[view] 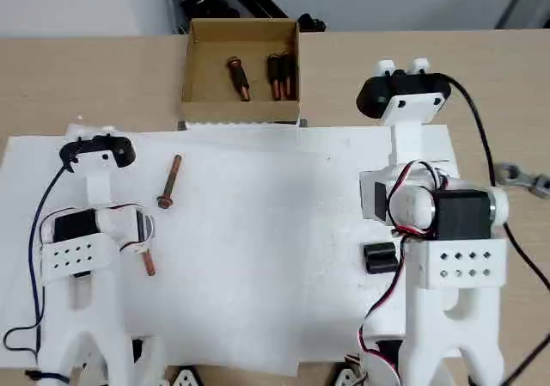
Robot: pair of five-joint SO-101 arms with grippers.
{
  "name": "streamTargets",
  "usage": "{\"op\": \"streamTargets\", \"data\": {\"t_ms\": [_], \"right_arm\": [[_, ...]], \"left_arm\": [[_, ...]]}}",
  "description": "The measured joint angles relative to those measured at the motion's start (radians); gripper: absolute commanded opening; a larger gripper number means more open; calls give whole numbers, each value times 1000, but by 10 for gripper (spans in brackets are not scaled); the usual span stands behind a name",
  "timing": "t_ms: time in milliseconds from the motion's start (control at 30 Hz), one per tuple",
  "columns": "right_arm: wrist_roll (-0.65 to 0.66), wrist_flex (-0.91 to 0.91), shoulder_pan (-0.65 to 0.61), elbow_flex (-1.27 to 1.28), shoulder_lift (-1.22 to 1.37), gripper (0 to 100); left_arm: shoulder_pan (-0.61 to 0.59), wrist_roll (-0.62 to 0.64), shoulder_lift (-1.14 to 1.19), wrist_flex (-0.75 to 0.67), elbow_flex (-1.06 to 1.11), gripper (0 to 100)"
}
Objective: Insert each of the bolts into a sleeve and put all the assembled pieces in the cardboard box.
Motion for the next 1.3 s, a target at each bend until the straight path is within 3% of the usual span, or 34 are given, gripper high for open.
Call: {"op": "streamTargets", "data": {"t_ms": [233, 567, 800, 1033, 1300], "right_arm": [[0, 0, 0, 0, 0, 4], [0, 0, 0, 0, 0, 4], [0, 0, 0, 0, 0, 4], [0, 0, 0, 0, 0, 4], [0, 2, 0, 0, 0, 4]], "left_arm": [[11, 11, 9, 2, -54, 162], [9, 97, 348, -31, -115, 159], [12, 120, 404, -52, -130, 154], [23, 133, 393, -138, -77, 2], [25, 137, 390, -204, -46, 5]]}}
